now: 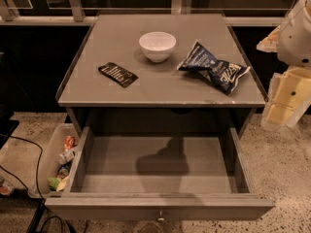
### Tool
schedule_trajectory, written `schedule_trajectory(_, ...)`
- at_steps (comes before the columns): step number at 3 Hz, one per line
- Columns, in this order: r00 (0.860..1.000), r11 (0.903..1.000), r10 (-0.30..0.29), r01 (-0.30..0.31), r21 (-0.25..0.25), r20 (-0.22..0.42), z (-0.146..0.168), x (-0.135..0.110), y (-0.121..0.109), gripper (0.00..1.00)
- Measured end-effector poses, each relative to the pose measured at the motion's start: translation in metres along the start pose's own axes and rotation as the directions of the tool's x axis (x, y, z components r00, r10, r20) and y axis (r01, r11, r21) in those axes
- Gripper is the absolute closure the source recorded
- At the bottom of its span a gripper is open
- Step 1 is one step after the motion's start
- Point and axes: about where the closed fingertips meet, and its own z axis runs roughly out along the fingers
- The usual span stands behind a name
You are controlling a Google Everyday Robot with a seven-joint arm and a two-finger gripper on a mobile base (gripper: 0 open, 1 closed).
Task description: Close top drawer
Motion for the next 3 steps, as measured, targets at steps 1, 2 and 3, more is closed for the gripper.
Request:
schedule_trajectory(1,1.000,1.0000,0.000,0.000,0.001,0.001,0.000,0.000,0.000,0.00)
schedule_trajectory(2,1.000,0.9995,0.019,-0.019,-0.023,0.017,0.001,0.004,0.023,0.00)
schedule_trajectory(3,0.997,0.9978,0.041,-0.038,-0.054,0.062,0.003,0.010,0.064,0.00)
